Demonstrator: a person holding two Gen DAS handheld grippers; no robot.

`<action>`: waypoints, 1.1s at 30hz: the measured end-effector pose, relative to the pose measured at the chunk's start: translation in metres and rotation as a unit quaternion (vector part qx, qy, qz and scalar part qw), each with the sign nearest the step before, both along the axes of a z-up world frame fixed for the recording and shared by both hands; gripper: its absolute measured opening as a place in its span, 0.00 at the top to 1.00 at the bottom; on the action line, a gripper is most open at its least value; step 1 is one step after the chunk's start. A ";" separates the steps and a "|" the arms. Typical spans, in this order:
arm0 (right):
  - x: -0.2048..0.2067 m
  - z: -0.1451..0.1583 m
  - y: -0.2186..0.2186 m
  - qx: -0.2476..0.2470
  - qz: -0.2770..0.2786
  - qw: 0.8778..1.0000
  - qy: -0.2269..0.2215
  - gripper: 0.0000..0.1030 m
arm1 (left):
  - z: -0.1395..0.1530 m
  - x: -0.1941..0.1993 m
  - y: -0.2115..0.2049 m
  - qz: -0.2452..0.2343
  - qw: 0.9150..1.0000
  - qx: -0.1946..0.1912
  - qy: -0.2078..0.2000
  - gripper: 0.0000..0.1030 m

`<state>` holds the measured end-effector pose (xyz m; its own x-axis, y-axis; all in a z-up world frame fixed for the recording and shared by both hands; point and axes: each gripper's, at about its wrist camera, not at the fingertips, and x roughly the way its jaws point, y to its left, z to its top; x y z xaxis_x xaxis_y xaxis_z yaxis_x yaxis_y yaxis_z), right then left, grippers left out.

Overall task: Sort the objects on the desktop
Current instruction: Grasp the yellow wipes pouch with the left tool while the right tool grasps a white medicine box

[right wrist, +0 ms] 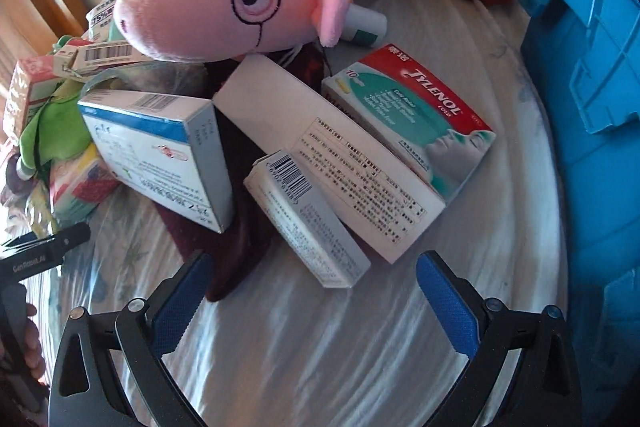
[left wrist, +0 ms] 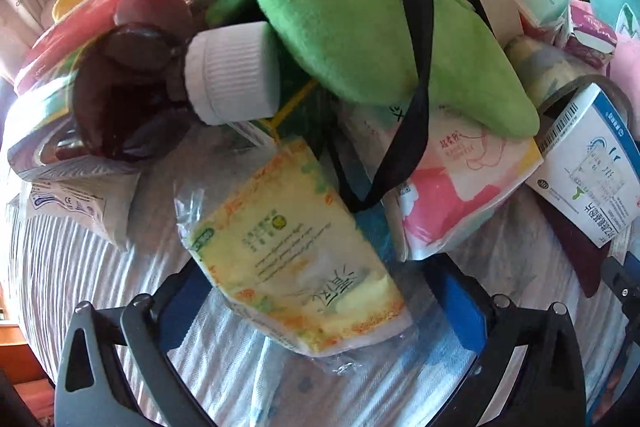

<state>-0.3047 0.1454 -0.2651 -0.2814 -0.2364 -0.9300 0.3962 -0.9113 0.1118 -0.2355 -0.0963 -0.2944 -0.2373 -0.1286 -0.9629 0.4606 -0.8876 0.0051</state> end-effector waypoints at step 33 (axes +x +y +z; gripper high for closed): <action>0.035 -0.010 0.022 0.011 0.008 1.000 0.014 0.60 | 0.059 -0.012 0.020 -0.051 0.997 -0.006 0.056 0.62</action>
